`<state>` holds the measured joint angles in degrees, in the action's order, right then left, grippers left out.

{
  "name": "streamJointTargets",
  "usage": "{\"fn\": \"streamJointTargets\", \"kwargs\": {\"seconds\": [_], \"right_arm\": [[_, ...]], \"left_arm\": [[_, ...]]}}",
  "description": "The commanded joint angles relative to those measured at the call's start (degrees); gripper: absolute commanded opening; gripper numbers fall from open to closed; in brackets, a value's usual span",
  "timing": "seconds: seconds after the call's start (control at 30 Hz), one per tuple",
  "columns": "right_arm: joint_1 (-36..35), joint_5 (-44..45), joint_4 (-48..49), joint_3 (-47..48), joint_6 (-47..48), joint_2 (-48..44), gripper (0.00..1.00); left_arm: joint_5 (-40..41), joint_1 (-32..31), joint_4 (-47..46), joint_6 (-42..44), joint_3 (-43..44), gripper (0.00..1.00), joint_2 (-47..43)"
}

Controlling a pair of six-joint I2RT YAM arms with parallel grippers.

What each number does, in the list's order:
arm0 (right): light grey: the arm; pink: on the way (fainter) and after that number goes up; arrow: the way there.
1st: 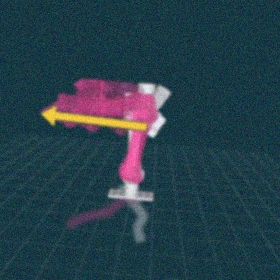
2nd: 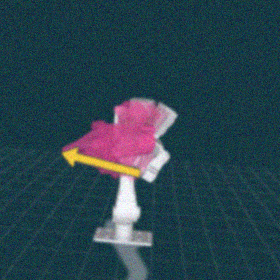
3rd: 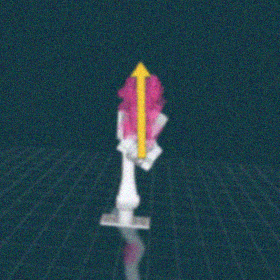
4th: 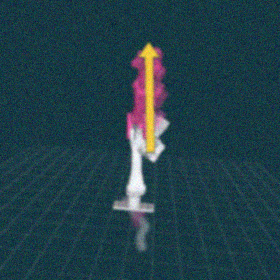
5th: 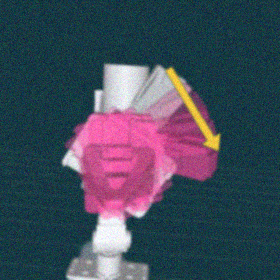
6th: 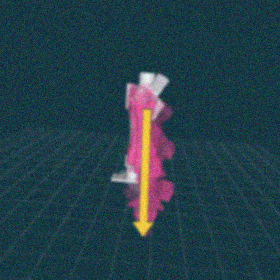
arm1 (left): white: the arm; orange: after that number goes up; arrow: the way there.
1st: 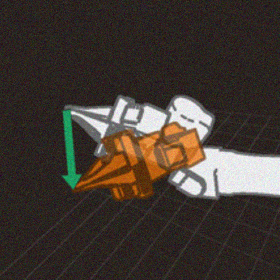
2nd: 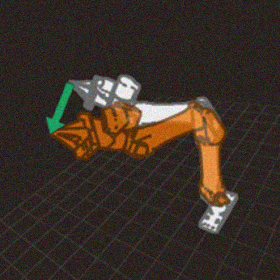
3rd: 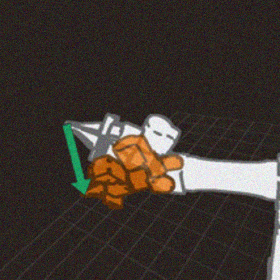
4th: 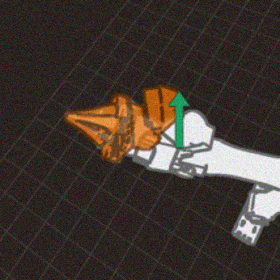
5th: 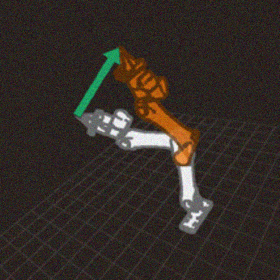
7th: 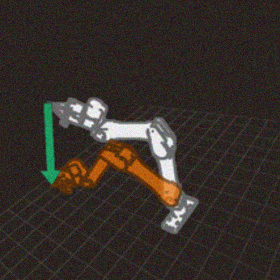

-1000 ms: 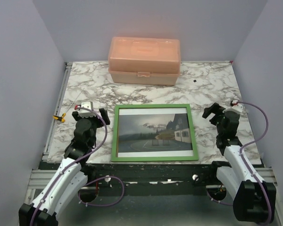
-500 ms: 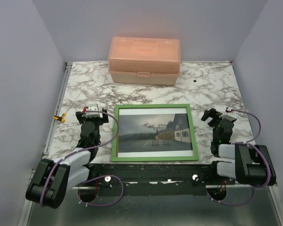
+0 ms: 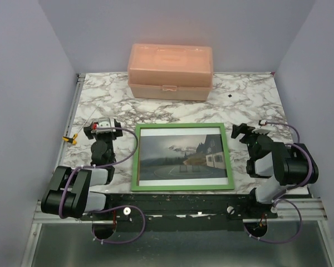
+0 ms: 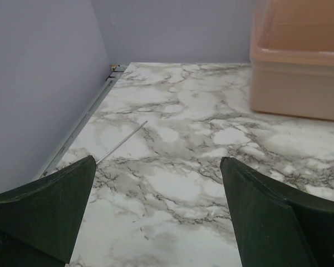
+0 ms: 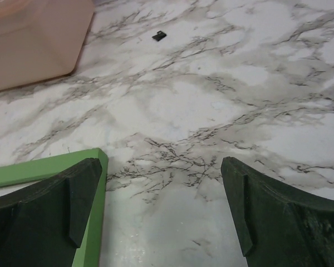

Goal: Put the photo into the frame

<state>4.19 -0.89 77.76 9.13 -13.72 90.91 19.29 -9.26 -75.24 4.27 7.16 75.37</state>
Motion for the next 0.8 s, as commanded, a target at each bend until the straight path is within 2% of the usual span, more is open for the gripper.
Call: {"fn": "streamJointTargets", "kwargs": {"seconds": [0.0,0.03,0.1,0.2,0.3,0.37,0.43,0.53,0.77], "right_arm": [[-0.6,-6.9,-2.7,3.7,4.7,1.1,1.00],[-1.1,-7.1,3.4,2.9,3.7,3.5,1.00],[-1.1,-6.2,0.3,2.1,4.1,1.0,1.00],[-1.0,-7.6,3.7,2.5,3.4,3.2,1.00],[-1.1,-10.4,-2.8,4.4,6.2,1.8,1.00],[-1.1,-10.8,1.2,3.4,5.3,2.8,1.00],[-1.1,-11.0,-0.8,4.1,5.9,2.5,1.00],[-1.0,-11.4,0.2,3.7,5.9,2.7,1.00],[-1.0,-11.4,-0.2,3.9,6.0,2.6,1.00]], "left_arm": [[1.9,0.9,2.9,-3.5,2.6,0.99,-0.7],[1.8,0.9,3.3,-3.6,2.7,0.98,-0.8],[0.9,1.2,5.2,-3.9,3.5,0.99,-1.0],[-0.8,1.6,6.0,-3.8,3.5,0.99,-1.2],[-0.8,1.5,3.3,-3.4,2.3,0.98,-1.2],[-0.5,1.4,4.6,-3.4,3.1,0.98,-1.0],[-0.2,1.8,7.0,-4.0,4.0,0.99,-1.3],[0.8,1.7,4.5,-4.0,3.2,0.98,-1.0],[-1.4,2.8,9.1,-5.6,4.9,0.99,-1.5]]}}
